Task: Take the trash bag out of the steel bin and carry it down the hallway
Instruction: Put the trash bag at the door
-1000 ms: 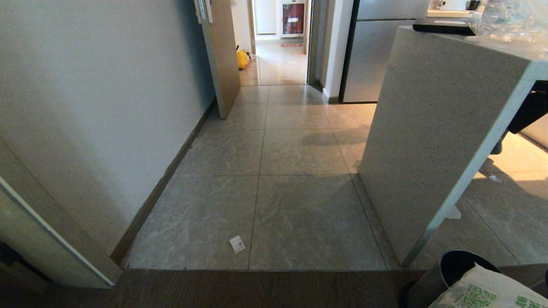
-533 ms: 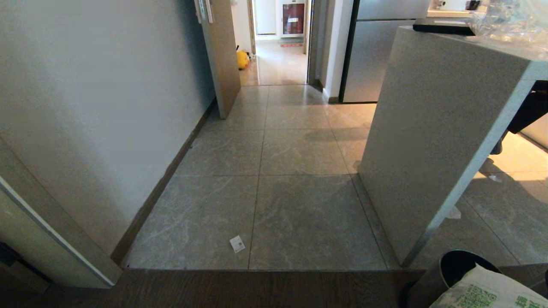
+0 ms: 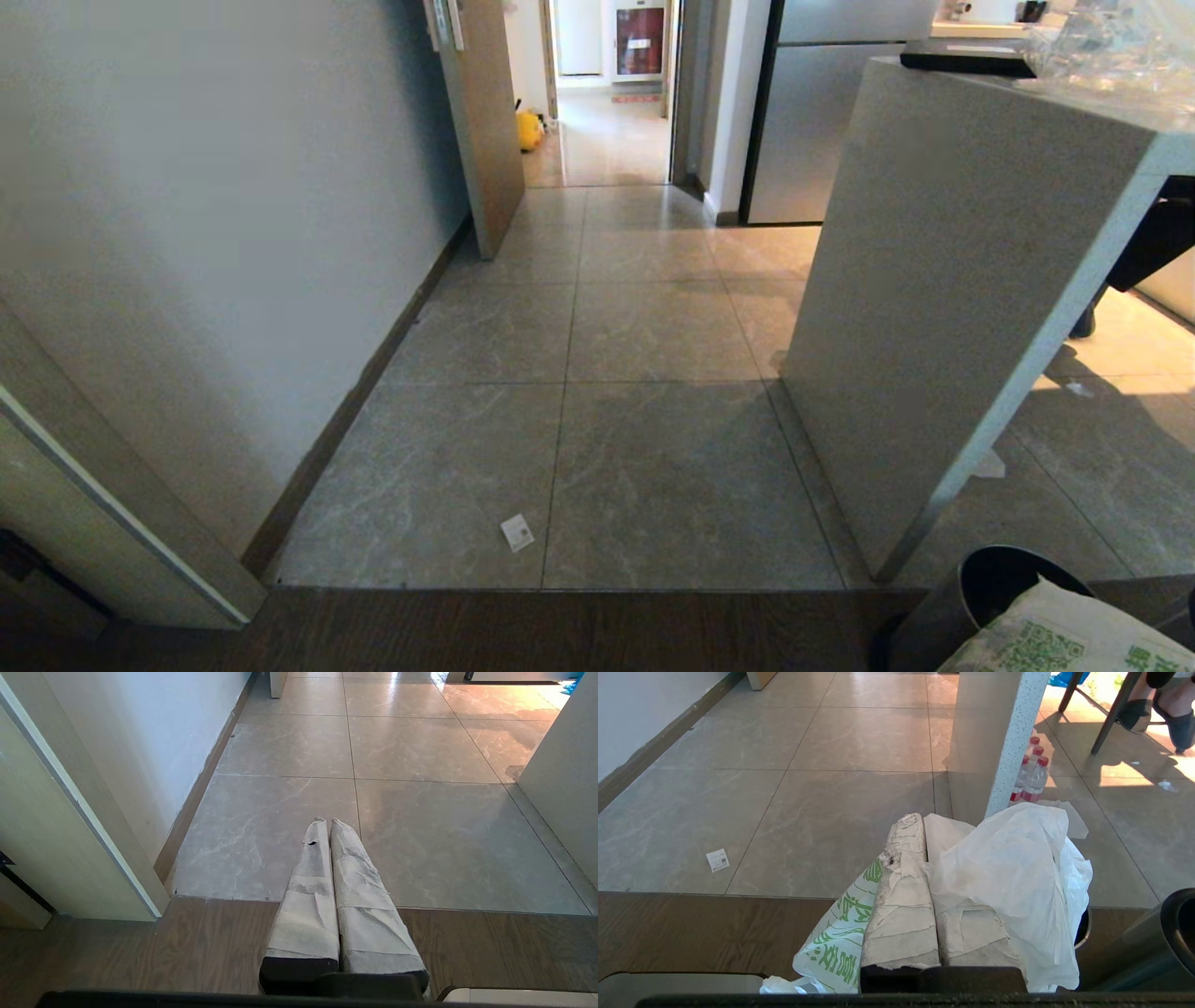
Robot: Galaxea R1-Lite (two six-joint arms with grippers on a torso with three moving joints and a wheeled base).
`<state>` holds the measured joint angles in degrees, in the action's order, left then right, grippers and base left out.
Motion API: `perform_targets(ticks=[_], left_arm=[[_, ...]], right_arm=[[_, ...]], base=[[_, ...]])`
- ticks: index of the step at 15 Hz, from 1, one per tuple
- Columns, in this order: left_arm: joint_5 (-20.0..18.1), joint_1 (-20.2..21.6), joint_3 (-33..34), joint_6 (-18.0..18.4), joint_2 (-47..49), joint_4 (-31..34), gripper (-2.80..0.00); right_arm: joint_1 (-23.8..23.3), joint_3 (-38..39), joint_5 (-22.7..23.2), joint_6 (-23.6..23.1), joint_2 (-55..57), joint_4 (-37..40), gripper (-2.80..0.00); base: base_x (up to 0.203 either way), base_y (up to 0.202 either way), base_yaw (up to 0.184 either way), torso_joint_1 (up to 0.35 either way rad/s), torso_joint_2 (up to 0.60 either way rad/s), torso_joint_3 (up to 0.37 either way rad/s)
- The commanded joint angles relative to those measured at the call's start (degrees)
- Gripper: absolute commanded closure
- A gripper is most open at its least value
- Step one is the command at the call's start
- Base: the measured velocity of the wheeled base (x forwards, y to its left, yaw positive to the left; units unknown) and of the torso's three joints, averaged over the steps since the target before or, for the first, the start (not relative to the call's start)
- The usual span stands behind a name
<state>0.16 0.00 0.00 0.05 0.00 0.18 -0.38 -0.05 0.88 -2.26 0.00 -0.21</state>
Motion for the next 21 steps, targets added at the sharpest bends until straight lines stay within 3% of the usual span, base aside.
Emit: perform_targets(ticks=[1,21], left_arm=[[0.0,0.0,0.0,0.0,0.0,0.0,0.00],[0.0,0.0,0.0,0.0,0.0,0.2,0.00]], right_arm=[[-0.1,0.0,0.0,-0.1,0.0,0.0,0.00],[0.0,0.0,0.0,0.1,0.0,0.0,0.00]], base=[[0.000,0.000,0.000,0.000,0.00,0.000],[0.000,0.000,0.000,0.000,0.00,0.000]])
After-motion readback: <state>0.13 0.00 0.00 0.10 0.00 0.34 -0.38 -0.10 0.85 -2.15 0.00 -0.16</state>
